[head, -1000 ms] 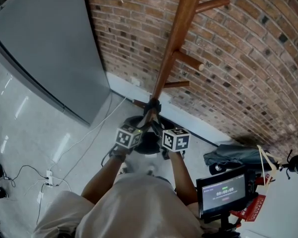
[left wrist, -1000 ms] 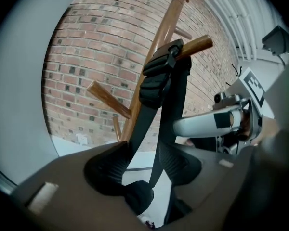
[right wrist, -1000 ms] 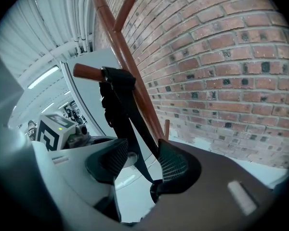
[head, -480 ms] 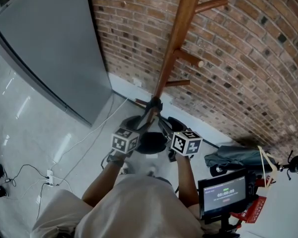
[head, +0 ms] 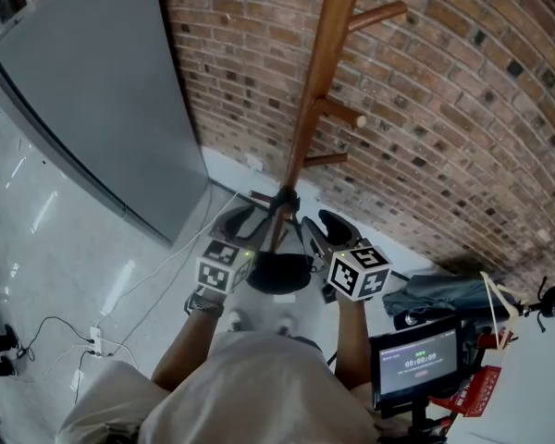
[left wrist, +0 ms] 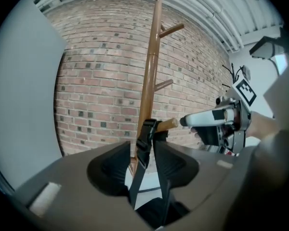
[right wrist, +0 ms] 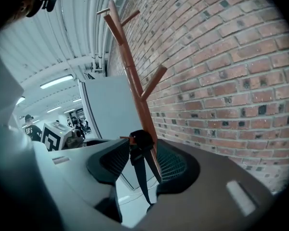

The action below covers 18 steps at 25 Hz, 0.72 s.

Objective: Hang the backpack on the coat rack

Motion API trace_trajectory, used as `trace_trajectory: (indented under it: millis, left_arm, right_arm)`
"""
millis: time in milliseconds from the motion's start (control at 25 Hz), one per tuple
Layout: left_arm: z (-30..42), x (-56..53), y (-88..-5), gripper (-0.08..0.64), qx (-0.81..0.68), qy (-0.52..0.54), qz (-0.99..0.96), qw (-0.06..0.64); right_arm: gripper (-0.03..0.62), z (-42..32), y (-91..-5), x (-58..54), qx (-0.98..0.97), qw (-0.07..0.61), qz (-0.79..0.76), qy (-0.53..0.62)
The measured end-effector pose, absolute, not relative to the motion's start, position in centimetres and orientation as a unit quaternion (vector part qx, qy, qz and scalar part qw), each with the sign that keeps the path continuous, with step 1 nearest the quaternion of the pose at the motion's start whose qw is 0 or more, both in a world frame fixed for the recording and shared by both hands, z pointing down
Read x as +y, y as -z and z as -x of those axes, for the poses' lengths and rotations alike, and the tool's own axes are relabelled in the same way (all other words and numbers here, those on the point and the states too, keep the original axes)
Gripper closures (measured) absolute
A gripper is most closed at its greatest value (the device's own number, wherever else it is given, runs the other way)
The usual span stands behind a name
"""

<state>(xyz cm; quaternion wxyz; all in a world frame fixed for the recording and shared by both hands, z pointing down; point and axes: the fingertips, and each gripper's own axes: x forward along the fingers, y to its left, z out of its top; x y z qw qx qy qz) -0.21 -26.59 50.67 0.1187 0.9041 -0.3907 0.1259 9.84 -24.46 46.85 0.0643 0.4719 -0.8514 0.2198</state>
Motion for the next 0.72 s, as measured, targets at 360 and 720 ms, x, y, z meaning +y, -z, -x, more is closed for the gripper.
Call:
trace_trajectory:
  millis: [360,720]
  left_arm:
    - [0.6,-26.7,-44.0,0.516,-0.400,-0.080,-0.910,0.074]
    - [0.6,-25.7,-38.6,0.560,-0.388,-0.038,-0.921,0.028]
  right_arm:
    - [0.460,-9.9,-41.1,-23.9,-0.865,0.032,-0.473,-0.165]
    - [0.524,-11.1,-36.4,-23.4,-0.864,-0.008,-0.487,-0.128]
